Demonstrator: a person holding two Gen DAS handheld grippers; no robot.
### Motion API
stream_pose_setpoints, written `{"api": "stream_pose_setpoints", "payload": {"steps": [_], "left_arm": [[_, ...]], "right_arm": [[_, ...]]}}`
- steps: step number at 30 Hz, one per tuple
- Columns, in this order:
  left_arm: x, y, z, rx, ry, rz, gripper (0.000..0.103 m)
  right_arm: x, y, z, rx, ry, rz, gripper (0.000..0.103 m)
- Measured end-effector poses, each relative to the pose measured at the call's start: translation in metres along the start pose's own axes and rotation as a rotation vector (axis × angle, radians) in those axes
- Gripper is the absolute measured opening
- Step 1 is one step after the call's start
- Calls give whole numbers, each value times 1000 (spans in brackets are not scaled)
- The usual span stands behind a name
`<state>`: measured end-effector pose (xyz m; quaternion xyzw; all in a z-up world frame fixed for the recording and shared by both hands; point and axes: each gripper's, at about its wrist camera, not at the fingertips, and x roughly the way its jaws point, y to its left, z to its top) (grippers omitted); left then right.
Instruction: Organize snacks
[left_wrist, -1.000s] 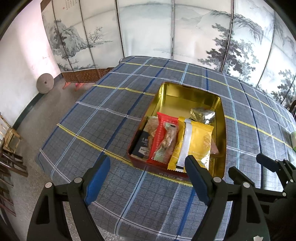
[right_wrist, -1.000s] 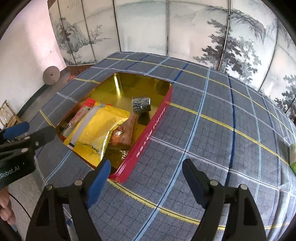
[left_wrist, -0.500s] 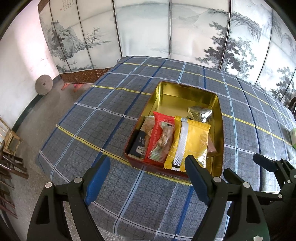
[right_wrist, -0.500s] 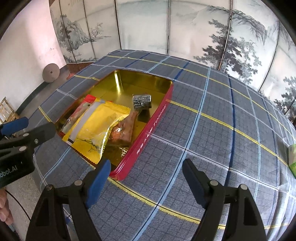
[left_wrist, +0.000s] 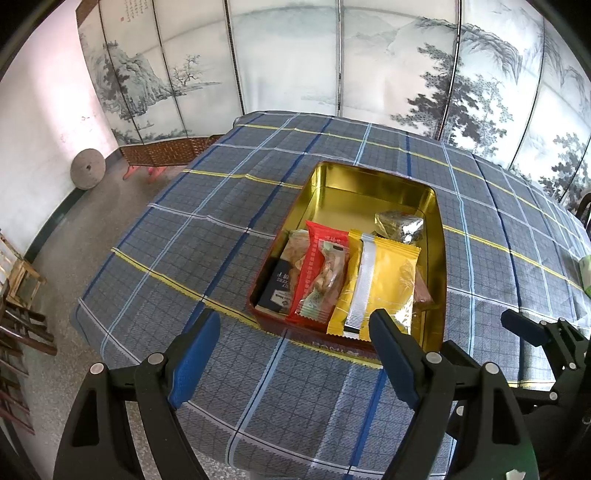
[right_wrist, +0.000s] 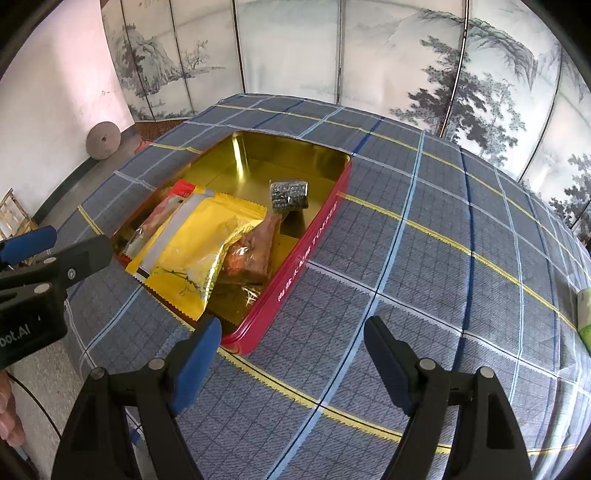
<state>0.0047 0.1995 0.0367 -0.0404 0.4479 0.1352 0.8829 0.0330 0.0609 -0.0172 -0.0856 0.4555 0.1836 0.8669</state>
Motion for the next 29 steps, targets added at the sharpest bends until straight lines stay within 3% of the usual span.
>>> {"api": "stream_pose_setpoints", "payload": {"steps": [29], "left_arm": [[-3,3,-1,9,-6,-35,80]], "right_arm": [[4,3,-3,-13,16,4,82]]}}
